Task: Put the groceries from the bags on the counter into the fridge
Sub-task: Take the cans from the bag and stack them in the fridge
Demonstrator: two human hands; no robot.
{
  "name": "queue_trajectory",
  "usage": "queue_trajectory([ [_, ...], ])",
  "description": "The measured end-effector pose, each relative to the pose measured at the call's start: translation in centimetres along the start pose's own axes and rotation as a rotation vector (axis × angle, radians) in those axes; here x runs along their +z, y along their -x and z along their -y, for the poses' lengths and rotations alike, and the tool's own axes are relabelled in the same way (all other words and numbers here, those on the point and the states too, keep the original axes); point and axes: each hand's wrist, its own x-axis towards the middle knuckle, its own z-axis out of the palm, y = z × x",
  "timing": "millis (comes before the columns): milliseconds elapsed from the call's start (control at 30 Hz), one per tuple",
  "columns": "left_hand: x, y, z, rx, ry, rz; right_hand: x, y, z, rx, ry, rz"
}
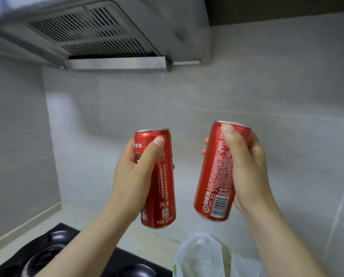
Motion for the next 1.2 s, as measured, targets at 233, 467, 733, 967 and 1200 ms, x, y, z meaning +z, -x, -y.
queue_trajectory([
  [233, -5.5, 1.2, -3.9, 0.083, -0.103, -0.123, 6.3, 1.8, 0.7, -0.026, -0.043, 0.183],
  [467, -15.9, 3.2, -9.9, 0.178, -0.216, -0.249, 17.6, 5.1, 2.1, -0.046, -0.130, 0.367],
  [733, -29.2, 9.1, -16.5, 0.237, -0.364, -0.473, 31.7, 12.7, 3.0, 0.007, -0.335, 0.601],
  [967, -37.4, 14.2, -21.7, 0.270, -0.521, -0.667, 41.8, 18.8, 4.9, 0.042, -0.560, 0.836],
  [1200, -42.2, 20.2, -26.4, 0.306, -0.699, -0.935, 50.9, 25.1, 7.1, 0.156, -0.813, 1.072],
])
